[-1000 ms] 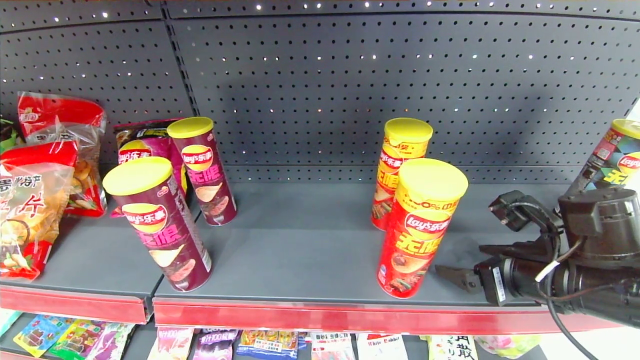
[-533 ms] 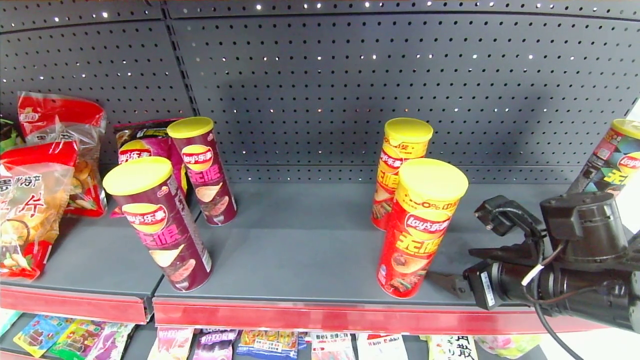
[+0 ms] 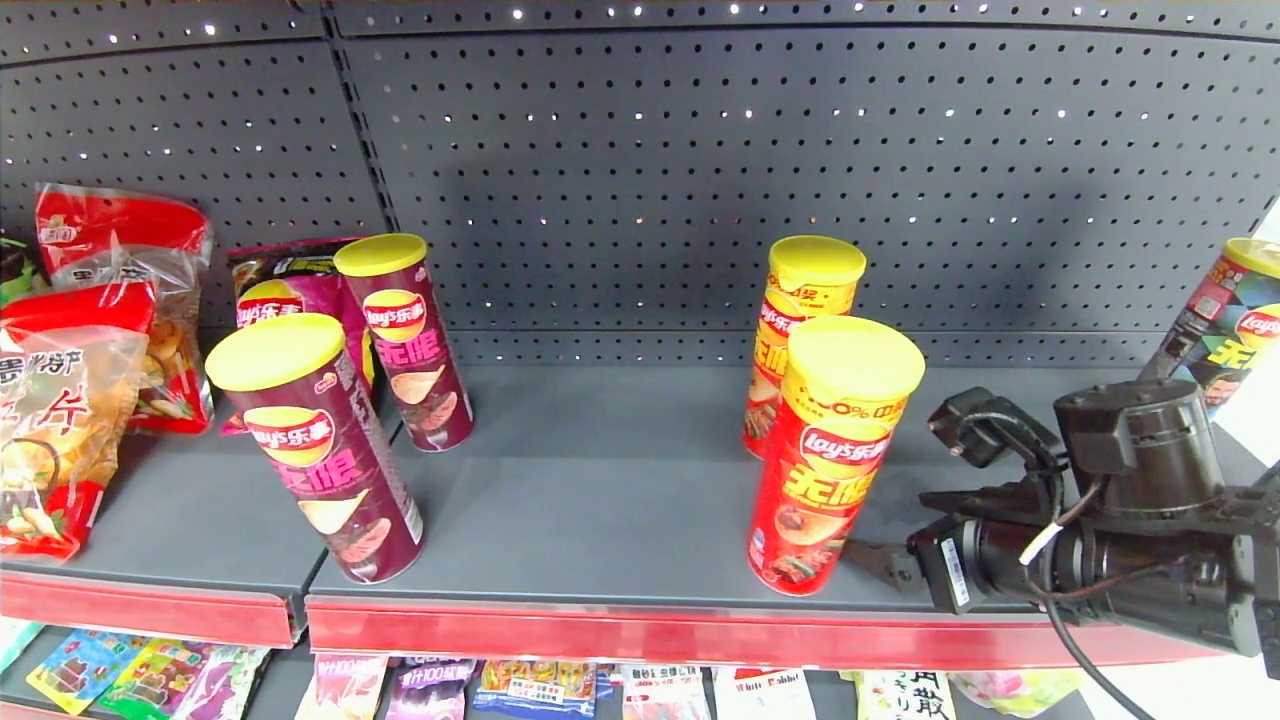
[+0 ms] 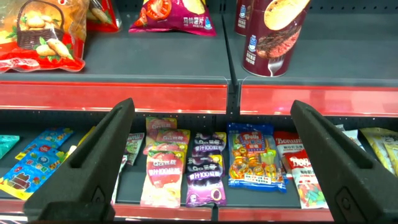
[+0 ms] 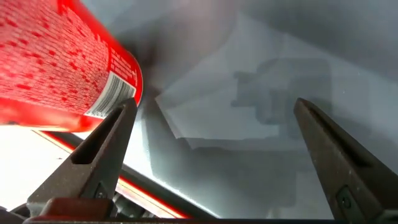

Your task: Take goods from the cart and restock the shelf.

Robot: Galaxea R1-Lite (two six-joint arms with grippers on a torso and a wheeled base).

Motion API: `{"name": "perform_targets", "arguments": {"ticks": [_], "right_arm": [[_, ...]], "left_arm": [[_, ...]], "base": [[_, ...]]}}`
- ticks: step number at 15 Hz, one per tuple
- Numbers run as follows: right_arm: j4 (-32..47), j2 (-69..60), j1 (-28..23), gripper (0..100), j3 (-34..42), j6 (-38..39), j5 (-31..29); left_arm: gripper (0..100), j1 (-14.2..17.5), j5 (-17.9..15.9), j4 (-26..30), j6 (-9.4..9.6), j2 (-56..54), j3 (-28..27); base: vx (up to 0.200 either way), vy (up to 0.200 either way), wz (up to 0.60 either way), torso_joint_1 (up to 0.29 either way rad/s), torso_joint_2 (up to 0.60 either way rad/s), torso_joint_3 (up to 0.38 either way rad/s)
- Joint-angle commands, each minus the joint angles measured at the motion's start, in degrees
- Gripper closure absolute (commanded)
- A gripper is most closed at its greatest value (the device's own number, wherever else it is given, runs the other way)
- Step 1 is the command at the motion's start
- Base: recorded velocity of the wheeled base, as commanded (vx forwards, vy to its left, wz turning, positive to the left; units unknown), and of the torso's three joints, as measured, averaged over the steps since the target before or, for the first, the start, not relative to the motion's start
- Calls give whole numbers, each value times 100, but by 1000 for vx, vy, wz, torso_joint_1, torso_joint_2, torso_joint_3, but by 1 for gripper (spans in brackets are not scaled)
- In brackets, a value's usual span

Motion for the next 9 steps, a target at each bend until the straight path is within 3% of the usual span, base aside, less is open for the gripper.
{"name": "perform_targets", "arguments": {"ticks": [1,9], "right_arm": [[3,38,51,0,-3,0,1],[-32,99,68,0,-64,9,1]], "left_arm": [[0,0,1,-1,-2,5,0],[0,0,1,-1,-2,5,0]], "base": [[0,0,0,0,0,0],[0,0,0,0,0,0]]}}
